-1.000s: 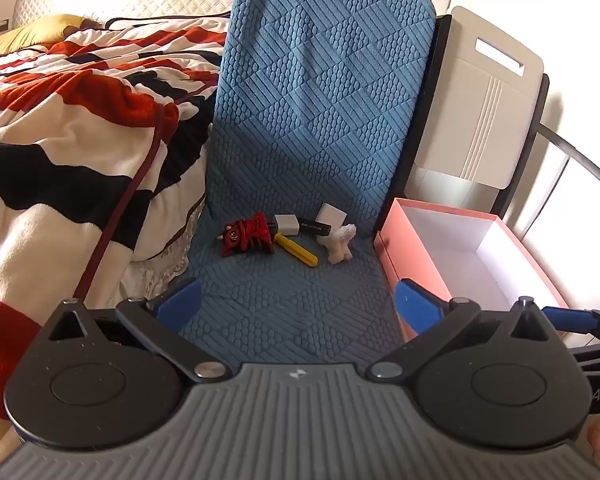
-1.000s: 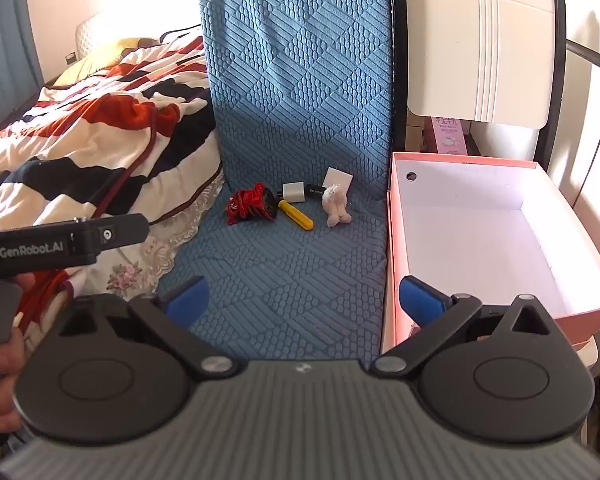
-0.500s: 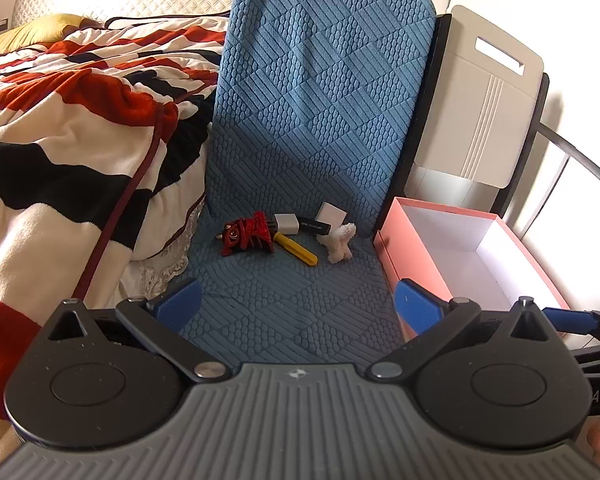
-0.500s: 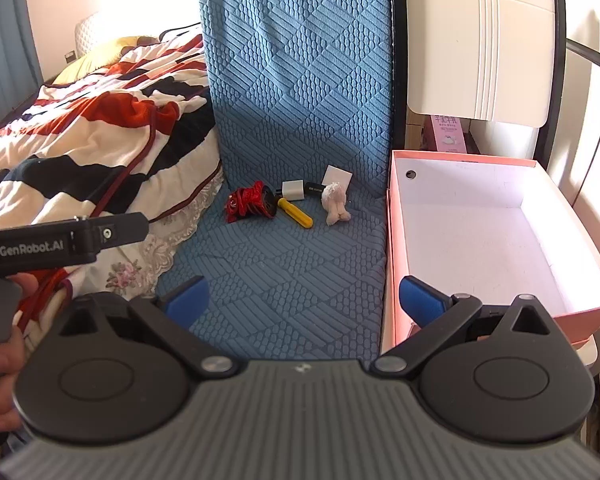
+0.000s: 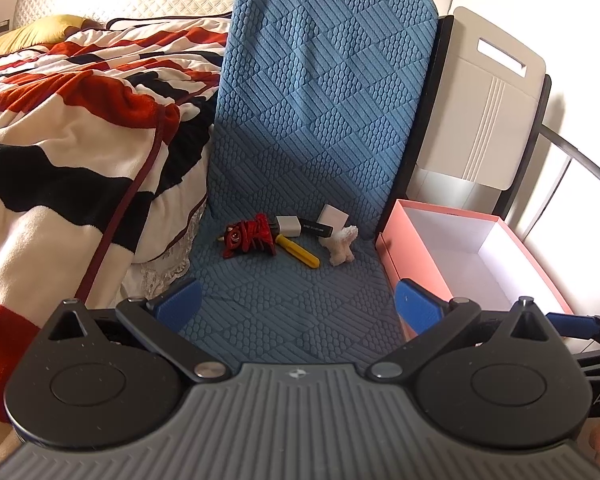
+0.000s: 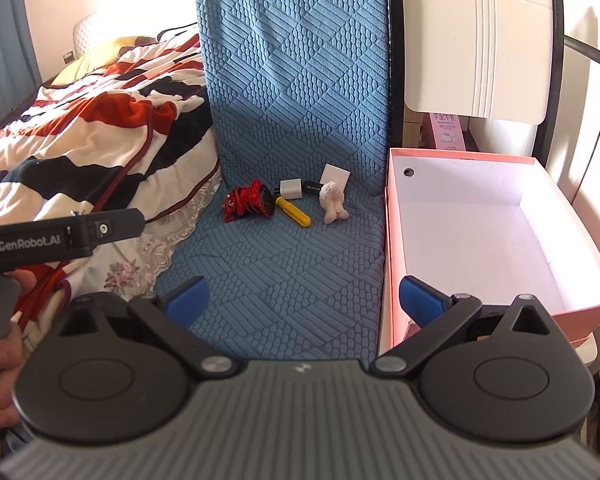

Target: Organize rigid objects

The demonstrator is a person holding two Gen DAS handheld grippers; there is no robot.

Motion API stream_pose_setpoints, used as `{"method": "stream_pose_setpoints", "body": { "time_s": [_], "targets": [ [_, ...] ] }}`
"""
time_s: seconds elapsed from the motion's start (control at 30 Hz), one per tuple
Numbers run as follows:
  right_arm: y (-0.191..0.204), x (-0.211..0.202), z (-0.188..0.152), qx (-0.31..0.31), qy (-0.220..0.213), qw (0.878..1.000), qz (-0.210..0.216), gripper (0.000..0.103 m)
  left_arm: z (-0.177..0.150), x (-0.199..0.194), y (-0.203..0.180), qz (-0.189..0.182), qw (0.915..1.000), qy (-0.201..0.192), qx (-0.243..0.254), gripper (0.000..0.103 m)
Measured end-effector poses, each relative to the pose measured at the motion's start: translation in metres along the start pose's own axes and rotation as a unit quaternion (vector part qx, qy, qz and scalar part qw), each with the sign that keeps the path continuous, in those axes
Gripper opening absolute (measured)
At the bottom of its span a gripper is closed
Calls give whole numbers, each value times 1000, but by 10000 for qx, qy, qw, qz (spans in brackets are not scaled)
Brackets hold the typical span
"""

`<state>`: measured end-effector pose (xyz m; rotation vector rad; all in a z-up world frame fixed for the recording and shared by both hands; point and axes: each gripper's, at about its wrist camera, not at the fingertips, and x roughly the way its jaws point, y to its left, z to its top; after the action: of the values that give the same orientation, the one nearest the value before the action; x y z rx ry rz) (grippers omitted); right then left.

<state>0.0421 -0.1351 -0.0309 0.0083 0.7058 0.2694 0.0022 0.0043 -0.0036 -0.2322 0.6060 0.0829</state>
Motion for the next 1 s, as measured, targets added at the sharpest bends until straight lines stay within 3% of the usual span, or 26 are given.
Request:
{"method": "stream_pose_setpoints", "body": {
  "time_s": [1.0],
  "targets": [
    [-7, 5, -5, 164, 158, 9997, -53, 103, -1, 9, 0, 8, 9998, 165, -86, 103]
  ]
}}
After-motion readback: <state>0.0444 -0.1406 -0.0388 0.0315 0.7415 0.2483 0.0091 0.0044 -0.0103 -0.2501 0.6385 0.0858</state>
